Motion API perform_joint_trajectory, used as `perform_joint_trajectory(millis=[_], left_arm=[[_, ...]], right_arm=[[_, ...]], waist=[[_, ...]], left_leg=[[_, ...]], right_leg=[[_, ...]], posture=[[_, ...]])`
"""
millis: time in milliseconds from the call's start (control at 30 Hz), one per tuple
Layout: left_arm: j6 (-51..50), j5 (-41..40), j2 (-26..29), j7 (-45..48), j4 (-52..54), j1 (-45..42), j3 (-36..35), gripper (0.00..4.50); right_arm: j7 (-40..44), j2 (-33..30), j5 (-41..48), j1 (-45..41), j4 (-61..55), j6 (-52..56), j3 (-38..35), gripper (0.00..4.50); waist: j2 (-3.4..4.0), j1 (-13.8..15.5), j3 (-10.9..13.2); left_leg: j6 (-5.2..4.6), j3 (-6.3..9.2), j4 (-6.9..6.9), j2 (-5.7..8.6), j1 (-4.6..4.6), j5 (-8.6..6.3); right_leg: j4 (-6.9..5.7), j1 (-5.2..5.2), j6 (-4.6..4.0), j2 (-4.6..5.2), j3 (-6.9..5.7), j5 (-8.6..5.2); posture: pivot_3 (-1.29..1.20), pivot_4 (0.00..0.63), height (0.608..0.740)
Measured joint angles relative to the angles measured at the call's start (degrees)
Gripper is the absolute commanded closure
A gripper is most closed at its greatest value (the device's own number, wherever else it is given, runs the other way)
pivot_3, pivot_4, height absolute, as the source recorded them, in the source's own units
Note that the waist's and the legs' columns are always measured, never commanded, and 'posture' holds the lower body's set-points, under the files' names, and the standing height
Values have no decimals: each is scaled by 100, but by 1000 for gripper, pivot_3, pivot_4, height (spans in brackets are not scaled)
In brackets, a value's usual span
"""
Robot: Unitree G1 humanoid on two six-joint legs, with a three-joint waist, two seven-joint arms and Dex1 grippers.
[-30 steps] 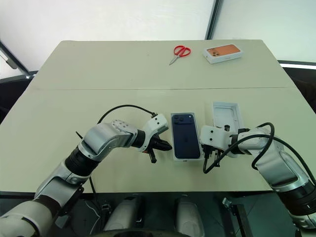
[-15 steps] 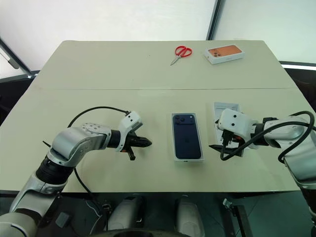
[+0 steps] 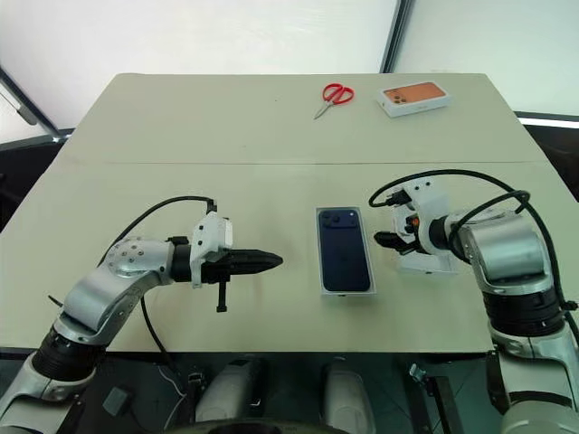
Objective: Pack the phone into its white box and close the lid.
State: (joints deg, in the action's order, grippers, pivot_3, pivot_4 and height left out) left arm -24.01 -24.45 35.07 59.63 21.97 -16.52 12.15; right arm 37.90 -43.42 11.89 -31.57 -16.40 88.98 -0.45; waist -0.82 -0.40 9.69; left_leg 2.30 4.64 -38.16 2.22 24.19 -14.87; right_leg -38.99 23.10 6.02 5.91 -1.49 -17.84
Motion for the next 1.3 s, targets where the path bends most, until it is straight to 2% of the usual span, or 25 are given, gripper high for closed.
perform_joint_trajectory(millis=[133, 233, 367, 467, 633, 833, 900, 967, 1133, 1200, 1267, 1300], left_arm=[[127, 5, 71, 182, -166, 4, 0, 4500], [212, 5, 68, 207, -234, -4, -9, 4500], [281, 7, 60, 202, -284, -1, -58, 4500], [324, 18, 54, 137, -310, 0, -88, 4500], [344, 47, 51, -29, -402, 48, -232, 4500], [536, 142, -30, -385, -747, 153, -530, 4500], [558, 144, -26, -525, -932, 197, -765, 4500], [584, 163, -7, -604, -1092, 219, -916, 4500], [656, 271, 24, -670, -1408, 208, -1005, 4500], [711, 279, 33, -670, -1524, 142, -1083, 4500], [729, 303, 44, -671, -1608, 48, -1112, 4500], [740, 306, 41, -668, -1610, 30, -1110, 4500]], right_arm=[[-405, 80, 24, -92, 67, 311, 0, 68], [-748, 335, 69, -167, 267, 313, -93, 834], [-1032, 467, 282, -239, 386, 313, -231, 3020], [-1242, 547, 426, -283, 436, 313, -257, 4467], [-1599, 699, 752, -383, 572, 315, -557, 4467], [-1530, 724, 1562, -1286, 508, 314, -1250, 4467], [-1372, 725, 2566, -1501, 460, 314, -1694, 4467], [-1553, 779, 3644, -1512, 534, 313, -1972, 4467], [-3132, 1141, 6676, -1314, 1249, 285, -2022, 4467], [-4287, 942, 8640, -760, 1258, -567, -1377, 4467], [-5023, 1363, 9592, -202, 1148, -1194, -855, 4467], [-5238, 1620, 9733, -26, 1127, -1368, -740, 4467]], waist=[[0, -26, 0], [0, -52, 0], [0, -50, 0], [0, -42, 0], [2, -47, 1], [14, -57, 9], [13, -47, 8], [13, -41, 8], [13, -38, 9], [0, -36, 3], [-1, -66, 5], [1, -91, 6]], left_leg=[[-4, 0, 1, -2, -1, -2], [-4, -2, 2, -5, -4, -2], [-4, -2, 2, -6, -4, -2], [-4, -3, 2, -5, -4, -2], [-5, -3, 2, -5, -4, -2], [-5, -4, 5, -11, -2, -2], [-5, -2, 6, -13, -2, -2], [-5, -4, 5, -13, -2, -2], [-6, -5, 3, -12, 4, -2], [-9, 2, 0, -15, 9, -3], [-10, -3, -1, -15, 10, -3], [-10, -4, -2, -16, 9, -3]], right_leg=[[-3, 2, 0, -5, -8, 0], [-7, 2, 1, -8, -7, 0], [-9, 2, 1, -10, -7, 0], [-9, 2, 1, -9, -6, 0], [-10, 4, 2, -10, -5, 0], [-13, 14, 2, -17, -3, 0], [-13, 11, 2, -18, -5, 0], [-12, 8, 2, -15, -4, 1], [-13, 11, 2, -11, -5, 1], [-10, 9, 2, -10, -12, 0], [-15, 11, 2, -13, -14, 0], [-17, 12, 2, -15, -11, 1]], posture=[[0, 150, 697], [0, 150, 697], [0, 150, 697], [0, 150, 697], [0, 150, 697], [0, 150, 697], [0, 150, 697], [0, 150, 697], [0, 150, 697], [0, 150, 697], [0, 150, 697], [0, 150, 697]])
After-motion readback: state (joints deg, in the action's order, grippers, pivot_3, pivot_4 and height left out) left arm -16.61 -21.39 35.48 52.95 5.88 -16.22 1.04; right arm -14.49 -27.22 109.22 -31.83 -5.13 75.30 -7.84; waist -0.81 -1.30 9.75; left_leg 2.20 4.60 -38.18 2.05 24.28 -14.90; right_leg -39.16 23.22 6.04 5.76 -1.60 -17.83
